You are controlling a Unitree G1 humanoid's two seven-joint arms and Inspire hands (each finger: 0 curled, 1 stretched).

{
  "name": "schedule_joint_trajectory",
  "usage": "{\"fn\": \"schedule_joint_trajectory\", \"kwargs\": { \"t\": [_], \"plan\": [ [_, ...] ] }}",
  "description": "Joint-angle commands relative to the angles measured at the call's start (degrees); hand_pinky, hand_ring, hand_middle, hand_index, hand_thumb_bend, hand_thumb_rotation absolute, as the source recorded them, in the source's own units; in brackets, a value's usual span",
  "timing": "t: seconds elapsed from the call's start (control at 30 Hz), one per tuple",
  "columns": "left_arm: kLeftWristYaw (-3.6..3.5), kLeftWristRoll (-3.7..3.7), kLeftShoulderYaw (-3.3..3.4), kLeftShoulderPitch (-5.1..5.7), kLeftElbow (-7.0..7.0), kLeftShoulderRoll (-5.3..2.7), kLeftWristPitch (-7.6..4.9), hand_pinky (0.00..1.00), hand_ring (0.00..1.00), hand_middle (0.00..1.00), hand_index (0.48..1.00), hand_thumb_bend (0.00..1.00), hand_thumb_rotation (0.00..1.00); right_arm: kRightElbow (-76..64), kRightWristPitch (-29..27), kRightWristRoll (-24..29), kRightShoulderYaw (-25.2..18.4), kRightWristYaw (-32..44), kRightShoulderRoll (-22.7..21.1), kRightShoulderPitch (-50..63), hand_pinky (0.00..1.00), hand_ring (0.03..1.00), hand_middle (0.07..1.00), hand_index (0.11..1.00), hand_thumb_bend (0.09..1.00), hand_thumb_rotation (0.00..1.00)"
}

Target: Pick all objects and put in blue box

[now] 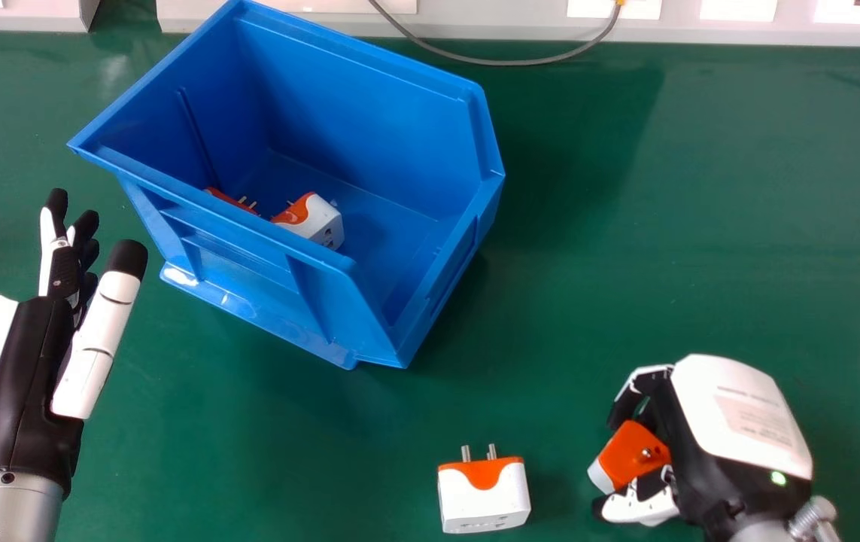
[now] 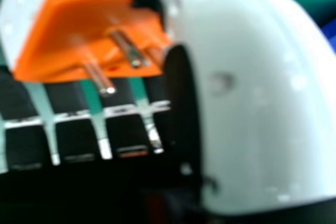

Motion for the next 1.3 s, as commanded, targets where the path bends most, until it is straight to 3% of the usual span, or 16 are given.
{"fn": "schedule_joint_trajectory", "kwargs": {
  "t": [0.0,0.2,0.3,0.47,0.5,0.6,0.73,0.97,1.27],
  "plan": [
    [0.23,-0.42,0.17,0.11,-1.41,0.1,-0.31,1.0,1.0,1.0,1.0,0.73,0.94,-3.2,-0.7,1.4,-1.2,-1.8,0.4,1.8,0.37,0.453,0.514,0.486,0.483,0.14],
    [0.28,-0.32,-0.25,-0.21,-1.43,-0.06,-0.17,1.0,1.0,1.0,1.0,0.72,0.94,-7.8,-3.3,3.6,-2.4,-4.1,1.4,2.6,0.33,0.393,0.451,0.481,0.482,0.14],
    [0.2,-0.34,-0.47,-0.39,-1.31,-0.07,-0.4,1.0,1.0,1.0,1.0,0.71,0.94,-10.7,-4.9,2.8,-2.1,-5.4,1.6,1.2,0.19,0.236,0.299,0.474,0.482,0.14],
    [0.25,-0.22,-0.86,-0.66,-0.95,-0.03,-0.71,1.0,1.0,1.0,1.0,0.7,0.94,-12.0,-7.9,2.2,-1.7,-7.1,1.9,-2.8,0.13,0.177,0.244,0.471,0.482,0.14],
    [0.22,-0.26,-0.89,-0.64,-0.99,-0.04,-0.75,1.0,1.0,1.0,1.0,0.7,0.94,-11.9,-8.7,2.6,-1.7,-7.4,2.1,-3.9,0.09,0.135,0.196,0.471,0.484,0.13],
    [0.22,-0.35,-0.94,-0.69,-0.87,-0.01,-0.86,1.0,1.0,1.0,1.0,0.7,0.94,-11.3,-10.0,2.9,-1.8,-7.6,2.4,-5.8,0.08,0.125,0.185,0.471,0.485,0.13],
    [0.19,-0.54,-0.84,-1.07,0.85,-0.06,-2.1,1.0,1.0,1.0,1.0,0.7,0.94,-8.6,-11.7,4.8,-1.3,-4.5,3.0,-16.1,0.05,0.098,0.157,0.47,0.486,0.13],
    [0.41,-0.43,-1.07,-1.14,2.12,-0.48,-3.62,1.0,1.0,1.0,1.0,0.7,0.94,-0.5,-15.0,5.8,1.1,-4.5,4.3,-29.4,0.05,0.089,0.147,0.47,0.486,0.13],
    [0.37,-0.43,-1.18,-0.33,2.81,-0.72,-4.97,1.0,1.0,1.0,1.0,0.72,0.93,17.5,-19.5,6.1,4.9,-8.5,6.9,-47.9,0.07,0.126,0.207,0.475,0.484,0.14]
  ]
}}
